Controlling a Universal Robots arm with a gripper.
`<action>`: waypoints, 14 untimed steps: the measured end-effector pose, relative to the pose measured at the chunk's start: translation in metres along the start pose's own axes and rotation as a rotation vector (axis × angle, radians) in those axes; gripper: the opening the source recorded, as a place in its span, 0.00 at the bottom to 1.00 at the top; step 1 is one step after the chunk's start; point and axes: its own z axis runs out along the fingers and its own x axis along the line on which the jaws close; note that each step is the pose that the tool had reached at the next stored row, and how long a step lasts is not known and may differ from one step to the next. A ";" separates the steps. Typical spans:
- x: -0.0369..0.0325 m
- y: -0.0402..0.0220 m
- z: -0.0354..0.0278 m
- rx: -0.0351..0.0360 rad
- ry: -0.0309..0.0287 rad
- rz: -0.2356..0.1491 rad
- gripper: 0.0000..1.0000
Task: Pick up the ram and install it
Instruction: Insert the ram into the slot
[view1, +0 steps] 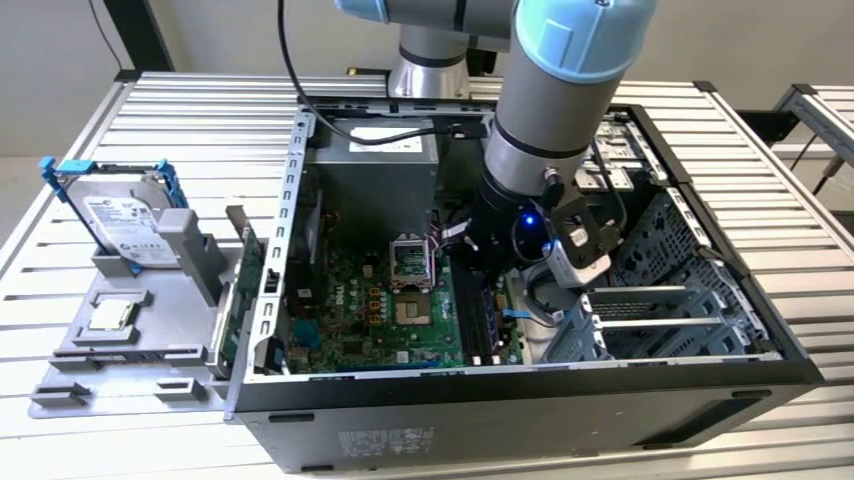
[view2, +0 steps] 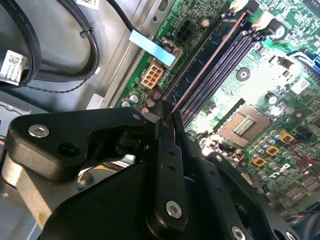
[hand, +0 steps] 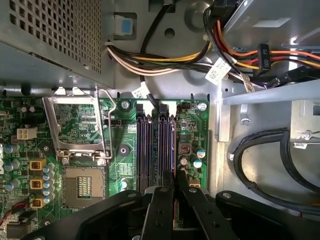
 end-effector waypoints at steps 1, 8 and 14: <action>-0.0001 0.0000 0.0000 0.0000 0.0000 0.002 0.00; -0.0007 0.0001 0.0009 0.0000 -0.0003 0.013 0.00; -0.0007 0.0001 0.0025 -0.0004 0.0004 0.013 0.00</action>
